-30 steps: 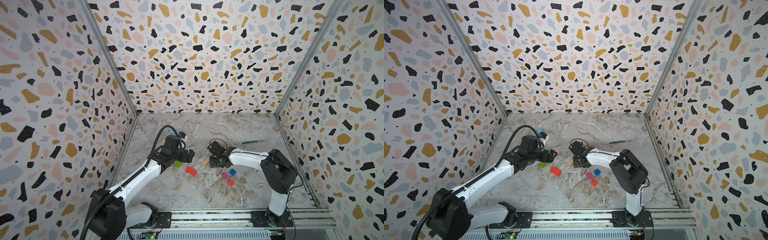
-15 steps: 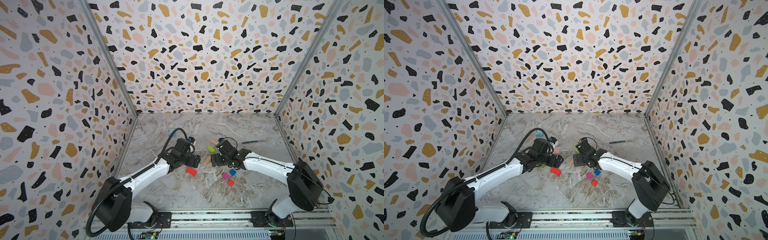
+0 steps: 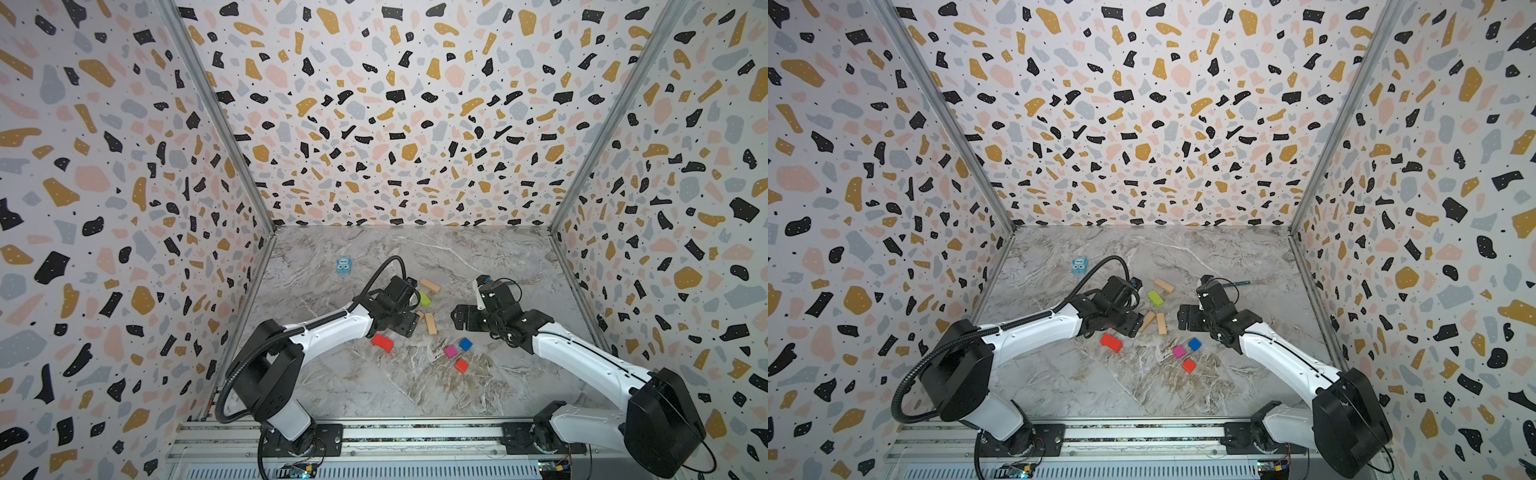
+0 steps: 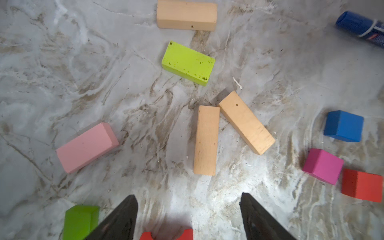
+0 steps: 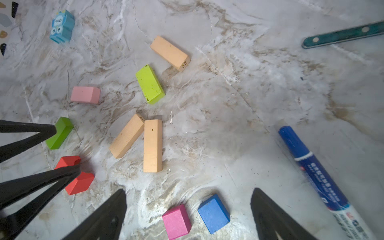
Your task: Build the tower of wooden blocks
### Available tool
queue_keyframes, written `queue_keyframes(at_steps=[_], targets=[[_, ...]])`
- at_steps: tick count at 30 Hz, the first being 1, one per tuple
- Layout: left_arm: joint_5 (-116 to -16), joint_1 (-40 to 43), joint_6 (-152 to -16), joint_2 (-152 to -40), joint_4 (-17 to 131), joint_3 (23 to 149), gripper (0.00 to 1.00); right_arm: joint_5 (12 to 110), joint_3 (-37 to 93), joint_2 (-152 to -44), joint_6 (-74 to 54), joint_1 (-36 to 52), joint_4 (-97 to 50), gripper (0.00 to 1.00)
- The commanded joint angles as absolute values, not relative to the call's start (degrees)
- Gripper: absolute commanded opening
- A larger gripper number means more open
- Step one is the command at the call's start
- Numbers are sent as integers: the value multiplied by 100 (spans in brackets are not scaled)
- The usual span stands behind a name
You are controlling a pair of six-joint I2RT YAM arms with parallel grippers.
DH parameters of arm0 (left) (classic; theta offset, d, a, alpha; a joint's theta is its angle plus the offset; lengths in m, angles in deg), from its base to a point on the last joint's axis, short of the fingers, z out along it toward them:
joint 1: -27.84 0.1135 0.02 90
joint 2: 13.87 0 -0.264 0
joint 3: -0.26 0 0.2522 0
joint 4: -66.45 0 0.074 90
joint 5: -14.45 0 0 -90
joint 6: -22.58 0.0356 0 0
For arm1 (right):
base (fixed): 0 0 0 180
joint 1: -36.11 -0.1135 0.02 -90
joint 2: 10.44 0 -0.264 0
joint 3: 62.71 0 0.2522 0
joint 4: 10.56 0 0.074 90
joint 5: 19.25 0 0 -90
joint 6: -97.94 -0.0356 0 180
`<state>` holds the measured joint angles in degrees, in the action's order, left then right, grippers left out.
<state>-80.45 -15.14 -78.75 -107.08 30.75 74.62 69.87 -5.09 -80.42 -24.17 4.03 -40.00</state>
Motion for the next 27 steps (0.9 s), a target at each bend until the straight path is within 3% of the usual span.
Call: queue_keyframes(at_steps=[1, 6, 14, 27], targets=[[-8361, -1606, -7788, -10975, 2776, 7813, 72, 6699, -545, -7926, -2265, 506, -3976, 93], [-8232, -1756, -7751, -11320, 2688, 8041, 58, 6580, -604, -7939, -2211, 579, -3963, 92], [-8201, -1774, -7761, -11485, 2776, 7988, 58, 6142, -656, -8102, -2263, 634, -3804, 89], [-8046, -1776, -7623, -12051, 2597, 8602, 53, 6280, -720, -7950, -2194, 634, -3878, 89]])
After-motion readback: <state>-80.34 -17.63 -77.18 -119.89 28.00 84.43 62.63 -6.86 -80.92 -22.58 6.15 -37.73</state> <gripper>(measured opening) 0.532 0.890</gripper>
